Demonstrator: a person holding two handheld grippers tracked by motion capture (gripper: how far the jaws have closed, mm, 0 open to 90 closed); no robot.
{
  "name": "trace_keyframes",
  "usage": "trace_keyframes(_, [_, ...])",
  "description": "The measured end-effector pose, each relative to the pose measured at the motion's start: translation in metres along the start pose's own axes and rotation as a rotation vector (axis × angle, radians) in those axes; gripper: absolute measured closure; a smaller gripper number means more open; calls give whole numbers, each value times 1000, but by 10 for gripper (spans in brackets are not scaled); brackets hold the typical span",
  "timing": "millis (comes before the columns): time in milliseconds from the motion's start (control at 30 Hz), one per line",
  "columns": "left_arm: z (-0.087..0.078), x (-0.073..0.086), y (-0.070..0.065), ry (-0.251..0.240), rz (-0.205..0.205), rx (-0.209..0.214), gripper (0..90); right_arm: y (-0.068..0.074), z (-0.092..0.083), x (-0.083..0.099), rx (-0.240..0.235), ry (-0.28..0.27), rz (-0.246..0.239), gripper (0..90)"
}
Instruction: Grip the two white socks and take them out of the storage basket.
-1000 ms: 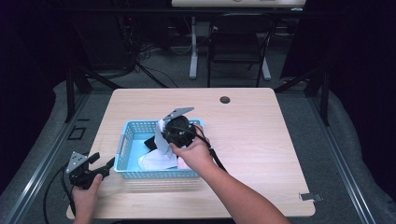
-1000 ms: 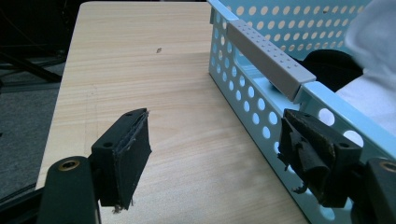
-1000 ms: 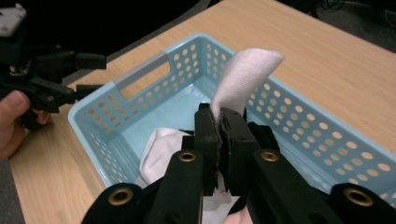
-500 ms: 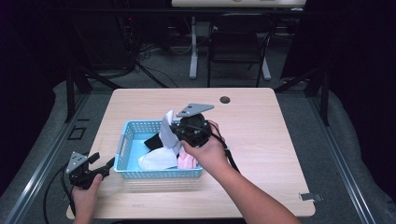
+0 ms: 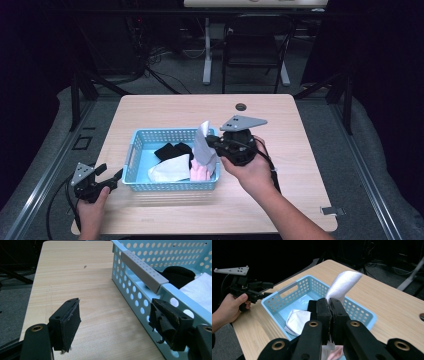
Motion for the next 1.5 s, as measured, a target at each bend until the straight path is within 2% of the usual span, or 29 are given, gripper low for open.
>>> trace_keyframes(233, [0, 0, 0, 6, 2, 0, 247, -21, -28, 14, 63, -10, 42, 875])
trace_keyframes(533, [0, 1, 0, 9, 5, -2, 247, -42, -42, 46, 126, 4, 115, 875])
trace_keyframes(667, [0, 1, 0, 9, 5, -2, 247, -45, -41, 58, 138, 13, 138, 875])
trace_keyframes(800, [0, 1, -1, 9, 6, -2, 247, -47, -34, 80, 146, 42, 168, 874])
trace_keyframes(933, [0, 1, -1, 11, 5, -1, 247, -48, -28, 93, 148, 49, 194, 874])
trace_keyframes(967, [0, 1, -1, 10, 5, -2, 247, -49, -23, 103, 149, 57, 215, 874])
trace_keyframes(1100, [0, 1, 0, 10, 3, -2, 247, -52, -17, 121, 159, 70, 233, 874])
trace_keyframes(1200, [0, 1, 0, 10, 3, -1, 247, -59, -16, 136, 171, 80, 250, 874])
trace_keyframes(1333, [0, 1, 0, 10, 4, -2, 247, -74, -18, 163, 203, 108, 317, 873])
trace_keyframes(1367, [0, 1, 0, 10, 4, -2, 247, -74, -18, 163, 203, 108, 317, 873])
trace_keyframes(1400, [1, 1, -1, 12, 4, -1, 247, -80, -21, 177, 226, 124, 346, 873])
trace_keyframes(1433, [1, 1, -1, 12, 5, -1, 247, -83, -22, 183, 239, 126, 361, 874])
trace_keyframes(1500, [1, 1, -1, 13, 7, -1, 247, -88, -24, 195, 261, 136, 374, 873])
Point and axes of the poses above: each handheld gripper's, and its own axes: z roughly forward along the jaws, x roughly out of its underside, y roughly to its left, the point moved 5 cm from there along z, roughly forward along the jaws, and after that the axes turned 8 degrees about -z, right-handed, at the moved point
